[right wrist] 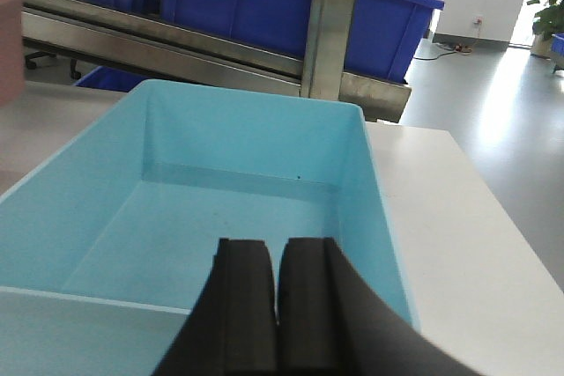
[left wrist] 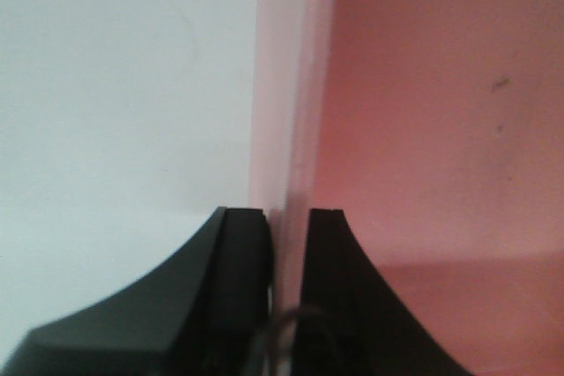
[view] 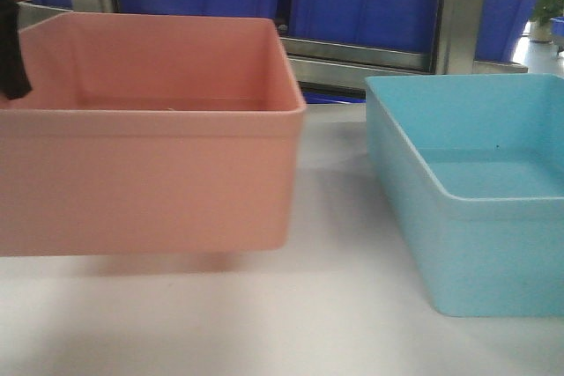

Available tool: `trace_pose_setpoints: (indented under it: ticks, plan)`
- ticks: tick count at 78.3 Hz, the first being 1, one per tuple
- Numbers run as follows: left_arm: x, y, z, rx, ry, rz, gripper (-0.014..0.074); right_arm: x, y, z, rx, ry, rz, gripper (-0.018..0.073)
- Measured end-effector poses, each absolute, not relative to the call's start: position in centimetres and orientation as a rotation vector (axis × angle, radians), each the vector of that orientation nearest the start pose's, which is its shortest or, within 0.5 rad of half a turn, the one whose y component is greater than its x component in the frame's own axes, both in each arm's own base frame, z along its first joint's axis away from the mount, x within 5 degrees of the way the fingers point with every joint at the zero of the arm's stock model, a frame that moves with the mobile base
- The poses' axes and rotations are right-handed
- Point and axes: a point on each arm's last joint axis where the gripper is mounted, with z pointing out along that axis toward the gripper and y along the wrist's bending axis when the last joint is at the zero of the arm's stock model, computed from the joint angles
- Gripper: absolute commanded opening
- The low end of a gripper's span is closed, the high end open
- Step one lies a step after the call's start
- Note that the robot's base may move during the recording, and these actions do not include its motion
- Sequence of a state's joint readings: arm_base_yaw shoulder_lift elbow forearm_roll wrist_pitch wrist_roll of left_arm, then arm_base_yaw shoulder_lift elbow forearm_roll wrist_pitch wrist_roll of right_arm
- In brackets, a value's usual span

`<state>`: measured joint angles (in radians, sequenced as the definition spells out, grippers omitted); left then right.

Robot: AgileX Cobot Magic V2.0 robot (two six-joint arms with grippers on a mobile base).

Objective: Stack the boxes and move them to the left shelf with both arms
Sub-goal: 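Grip the pink box wall with the left gripper and lift it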

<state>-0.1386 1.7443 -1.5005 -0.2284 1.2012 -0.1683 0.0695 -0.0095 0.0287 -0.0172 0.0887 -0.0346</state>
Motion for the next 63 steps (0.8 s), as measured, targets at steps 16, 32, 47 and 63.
trace_pose_setpoints:
  ticks: [16, 32, 47, 63]
  plan:
    - [34.0, -10.6, 26.8, -0.102, 2.951, -0.402, -0.0001, 5.7, 0.4, 19.6, -0.095, 1.589, 0.013, 0.0049]
    - [32.6, -13.3, 25.4, -0.036, 2.989, -0.403, -0.0001, 5.7, 0.4, 19.6, -0.095, 1.589, 0.013, 0.0049]
    - [32.1, -14.5, 25.4, -0.015, 2.992, -0.413, -0.0001, 5.7, 0.4, 19.6, -0.095, 1.589, 0.013, 0.0049]
    - [30.4, -15.9, 24.5, -0.065, 2.99, -0.427, -0.0001, 5.7, 0.4, 19.6, -0.095, 1.589, 0.013, 0.0049]
